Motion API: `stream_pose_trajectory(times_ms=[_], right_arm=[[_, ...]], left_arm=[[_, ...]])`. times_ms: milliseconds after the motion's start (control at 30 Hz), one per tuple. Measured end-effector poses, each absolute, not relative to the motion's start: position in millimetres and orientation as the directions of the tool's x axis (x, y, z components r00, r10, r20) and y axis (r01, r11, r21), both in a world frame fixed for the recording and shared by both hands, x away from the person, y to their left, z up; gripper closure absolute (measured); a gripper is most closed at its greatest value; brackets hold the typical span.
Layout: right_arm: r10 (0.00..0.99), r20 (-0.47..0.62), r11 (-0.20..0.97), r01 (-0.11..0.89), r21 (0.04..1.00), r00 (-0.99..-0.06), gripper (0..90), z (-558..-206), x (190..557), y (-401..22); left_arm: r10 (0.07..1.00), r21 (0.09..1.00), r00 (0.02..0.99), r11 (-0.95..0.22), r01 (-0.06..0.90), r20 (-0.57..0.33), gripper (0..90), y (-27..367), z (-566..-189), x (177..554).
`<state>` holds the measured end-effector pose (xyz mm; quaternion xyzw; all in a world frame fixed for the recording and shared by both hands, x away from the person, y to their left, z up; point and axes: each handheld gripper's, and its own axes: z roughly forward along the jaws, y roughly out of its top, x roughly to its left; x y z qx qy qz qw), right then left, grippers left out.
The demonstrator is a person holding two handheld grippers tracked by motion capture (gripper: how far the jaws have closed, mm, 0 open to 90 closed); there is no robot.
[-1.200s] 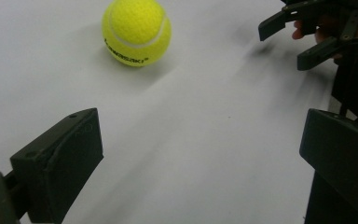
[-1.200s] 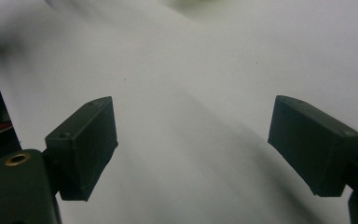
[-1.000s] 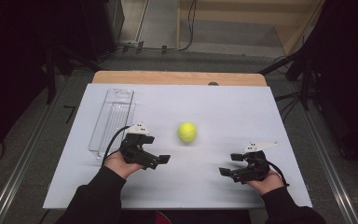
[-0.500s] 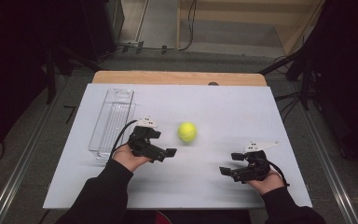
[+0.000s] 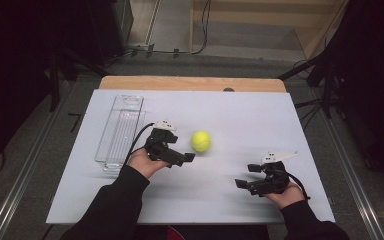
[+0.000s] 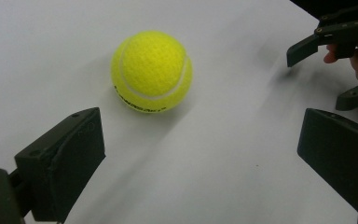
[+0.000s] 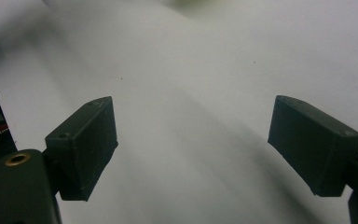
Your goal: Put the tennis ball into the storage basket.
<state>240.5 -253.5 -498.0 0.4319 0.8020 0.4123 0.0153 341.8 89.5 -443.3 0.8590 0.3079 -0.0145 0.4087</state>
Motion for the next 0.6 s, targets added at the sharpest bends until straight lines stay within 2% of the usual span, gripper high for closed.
stream_pose_trajectory(times_ms=[600], right_arm=[[0.705,0.328,0.292,0.679,0.673,-0.628,13.6,-498,241,-252]], left_arm=[[0.521,0.687,0.809,-0.483,0.543,-0.273,1.2,72,-445,365]])
